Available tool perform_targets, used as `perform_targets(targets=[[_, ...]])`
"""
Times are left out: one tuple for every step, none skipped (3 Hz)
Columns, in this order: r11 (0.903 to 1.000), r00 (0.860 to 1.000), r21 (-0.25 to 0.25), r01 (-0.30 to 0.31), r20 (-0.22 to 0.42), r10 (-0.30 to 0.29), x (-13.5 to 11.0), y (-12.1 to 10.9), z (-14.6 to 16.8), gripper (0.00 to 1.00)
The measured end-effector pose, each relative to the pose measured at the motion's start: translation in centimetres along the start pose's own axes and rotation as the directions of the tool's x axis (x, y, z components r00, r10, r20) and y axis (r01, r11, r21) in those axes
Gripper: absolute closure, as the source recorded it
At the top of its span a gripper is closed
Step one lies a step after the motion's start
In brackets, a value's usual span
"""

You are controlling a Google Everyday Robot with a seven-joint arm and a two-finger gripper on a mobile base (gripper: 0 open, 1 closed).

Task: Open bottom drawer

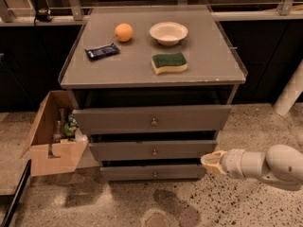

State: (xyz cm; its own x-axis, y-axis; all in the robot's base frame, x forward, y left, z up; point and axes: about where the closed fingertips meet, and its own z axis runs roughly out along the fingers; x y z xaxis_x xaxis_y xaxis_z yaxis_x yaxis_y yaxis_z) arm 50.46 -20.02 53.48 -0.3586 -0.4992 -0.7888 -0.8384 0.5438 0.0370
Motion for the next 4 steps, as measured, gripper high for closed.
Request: perform_targets(targets=[[0.9984,0.999,0.042,-0.039,0.001,0.039,2.1,-1.5,2.0,1.0],[0.9978,0.999,0.043,-0.05,-0.002,0.05,2.6,-1.1,2.8,1.0],[0.9967,0.997,0.026,-0.076,-0.008,0.077,4.1,-0.6,4.7,1.0],[0.9937,0.994,0.016,-0.111,-0.008,0.111,5.9,-0.7,6.7,1.0]])
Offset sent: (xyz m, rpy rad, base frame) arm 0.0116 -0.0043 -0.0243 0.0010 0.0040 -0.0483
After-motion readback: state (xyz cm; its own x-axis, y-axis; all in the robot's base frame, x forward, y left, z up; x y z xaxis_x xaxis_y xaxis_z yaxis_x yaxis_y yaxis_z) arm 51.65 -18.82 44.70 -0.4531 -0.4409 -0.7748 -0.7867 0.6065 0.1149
